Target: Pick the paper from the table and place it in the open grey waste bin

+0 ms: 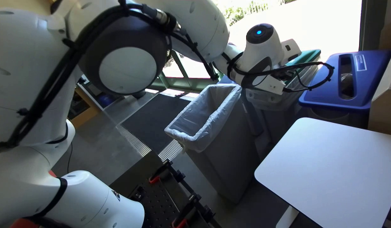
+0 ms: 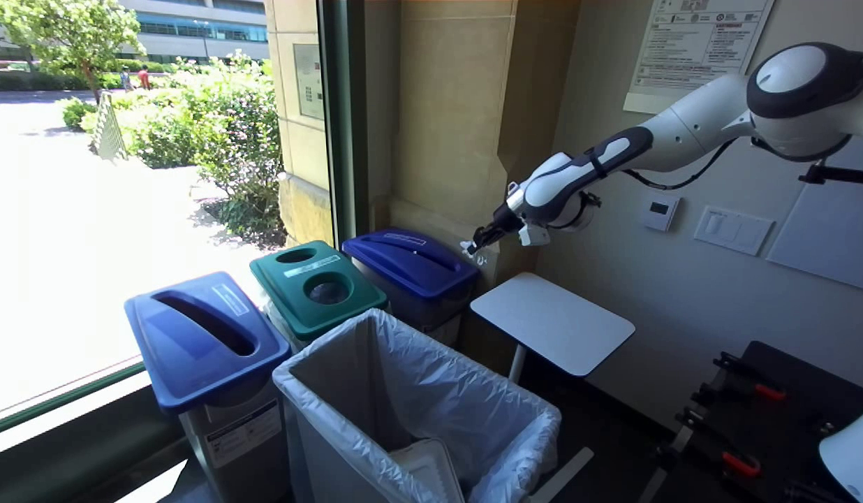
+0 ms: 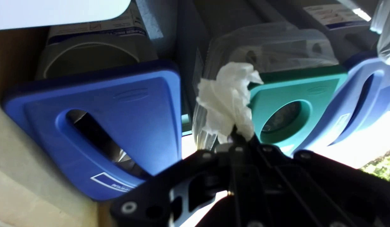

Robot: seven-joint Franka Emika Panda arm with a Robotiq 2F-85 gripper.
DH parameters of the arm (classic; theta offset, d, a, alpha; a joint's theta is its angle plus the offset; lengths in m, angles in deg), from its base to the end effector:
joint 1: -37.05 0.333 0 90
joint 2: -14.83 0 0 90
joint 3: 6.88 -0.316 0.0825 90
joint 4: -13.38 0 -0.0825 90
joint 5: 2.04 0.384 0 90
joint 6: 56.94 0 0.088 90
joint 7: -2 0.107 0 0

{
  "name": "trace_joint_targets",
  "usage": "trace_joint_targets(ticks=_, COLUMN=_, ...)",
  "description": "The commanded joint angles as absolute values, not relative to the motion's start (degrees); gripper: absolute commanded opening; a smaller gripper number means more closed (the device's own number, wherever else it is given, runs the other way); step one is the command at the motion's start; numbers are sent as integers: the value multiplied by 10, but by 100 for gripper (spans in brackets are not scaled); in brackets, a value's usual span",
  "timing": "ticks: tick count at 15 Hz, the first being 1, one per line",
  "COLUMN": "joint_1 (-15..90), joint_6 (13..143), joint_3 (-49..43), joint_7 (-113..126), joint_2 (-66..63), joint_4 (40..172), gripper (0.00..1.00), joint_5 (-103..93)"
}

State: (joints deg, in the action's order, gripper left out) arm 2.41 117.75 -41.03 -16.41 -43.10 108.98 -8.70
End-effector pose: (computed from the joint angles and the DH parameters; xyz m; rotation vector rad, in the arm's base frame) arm 0.7038 -0.0716 0.1468 -2.7276 -0.0790 -0.8253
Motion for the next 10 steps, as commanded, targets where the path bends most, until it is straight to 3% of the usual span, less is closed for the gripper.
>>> trace_joint_targets(ticks=1, joint_1=41, joint_6=1113, joint_3=-408, joint_7=-200, joint_2=-374, joint_4=1147, gripper=1, joint_5=-83)
trace_joint_targets(ticks=10, joint_1=169, joint_6=1028, joint_3=-364, joint_7=-272, joint_2=-319, joint_4=1176, gripper=1, joint_5=-80)
